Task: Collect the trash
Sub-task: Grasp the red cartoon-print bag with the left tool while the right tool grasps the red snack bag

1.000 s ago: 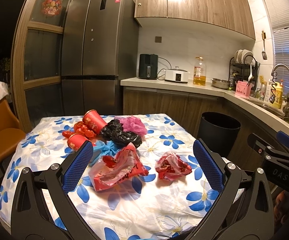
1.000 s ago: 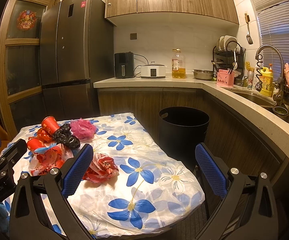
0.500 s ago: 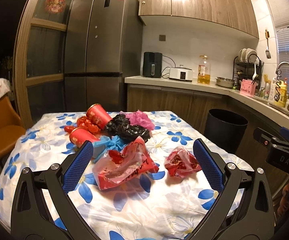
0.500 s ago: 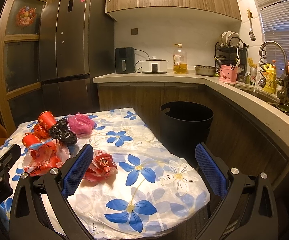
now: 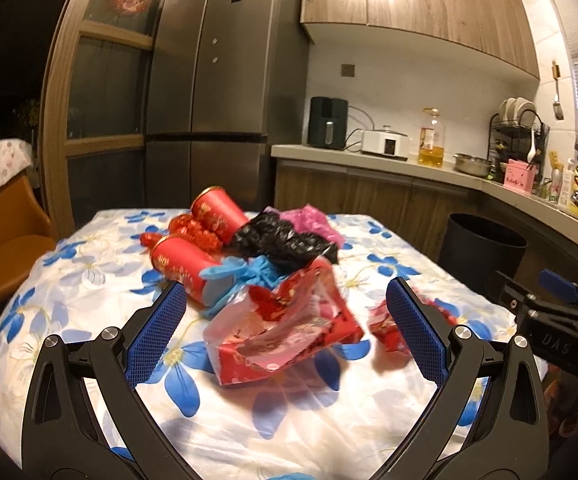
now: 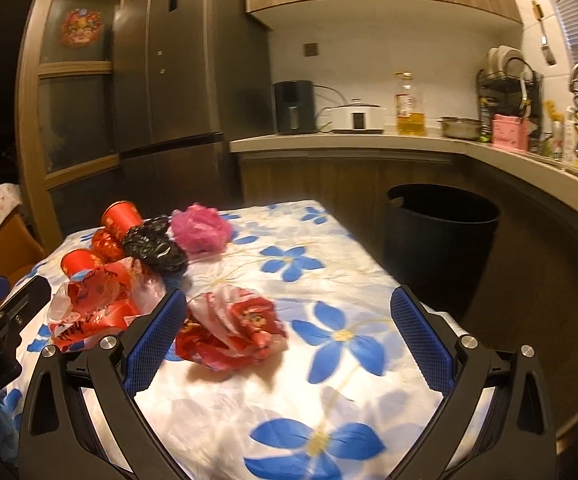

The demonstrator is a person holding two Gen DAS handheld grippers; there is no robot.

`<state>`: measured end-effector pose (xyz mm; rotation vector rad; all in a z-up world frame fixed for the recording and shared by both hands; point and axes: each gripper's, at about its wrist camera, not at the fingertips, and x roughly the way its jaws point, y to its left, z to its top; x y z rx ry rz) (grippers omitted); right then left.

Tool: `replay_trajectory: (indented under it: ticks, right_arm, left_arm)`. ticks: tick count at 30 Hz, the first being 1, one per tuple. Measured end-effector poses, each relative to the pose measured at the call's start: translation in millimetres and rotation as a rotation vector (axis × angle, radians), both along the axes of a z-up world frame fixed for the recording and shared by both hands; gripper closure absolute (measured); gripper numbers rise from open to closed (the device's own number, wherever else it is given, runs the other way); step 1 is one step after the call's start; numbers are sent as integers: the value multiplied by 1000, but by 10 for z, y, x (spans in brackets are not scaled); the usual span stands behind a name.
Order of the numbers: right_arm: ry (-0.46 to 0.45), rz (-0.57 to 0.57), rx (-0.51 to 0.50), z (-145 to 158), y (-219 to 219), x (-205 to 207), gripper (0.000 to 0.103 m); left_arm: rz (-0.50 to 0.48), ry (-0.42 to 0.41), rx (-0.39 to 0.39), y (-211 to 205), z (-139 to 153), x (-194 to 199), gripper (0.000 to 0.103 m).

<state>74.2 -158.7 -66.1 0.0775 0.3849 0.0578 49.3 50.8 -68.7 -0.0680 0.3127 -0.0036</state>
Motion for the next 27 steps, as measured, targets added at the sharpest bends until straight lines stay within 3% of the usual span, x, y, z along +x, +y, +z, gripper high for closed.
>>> replay_trajectory:
  ticks: [6,16,20,22,27]
  right_arm:
    - [8,60,9,-182,160,262,8]
    - [61,102,27,-425,248,563,12]
    - [81,126,33,-494,275,634,26]
    - [91,137,33,-525,293,654,28]
    - [101,170,23,-567,372,667,47]
  left_arm:
    - [18,16,-26,165,-113,138,4]
    - [-20,115,-73,270,-366,430,6]
    - [-39,160,-102,308,-444,520,13]
    - [-43,178,-114,324,-470,553,18]
    - [-48,230,-126,346,-534,634,44]
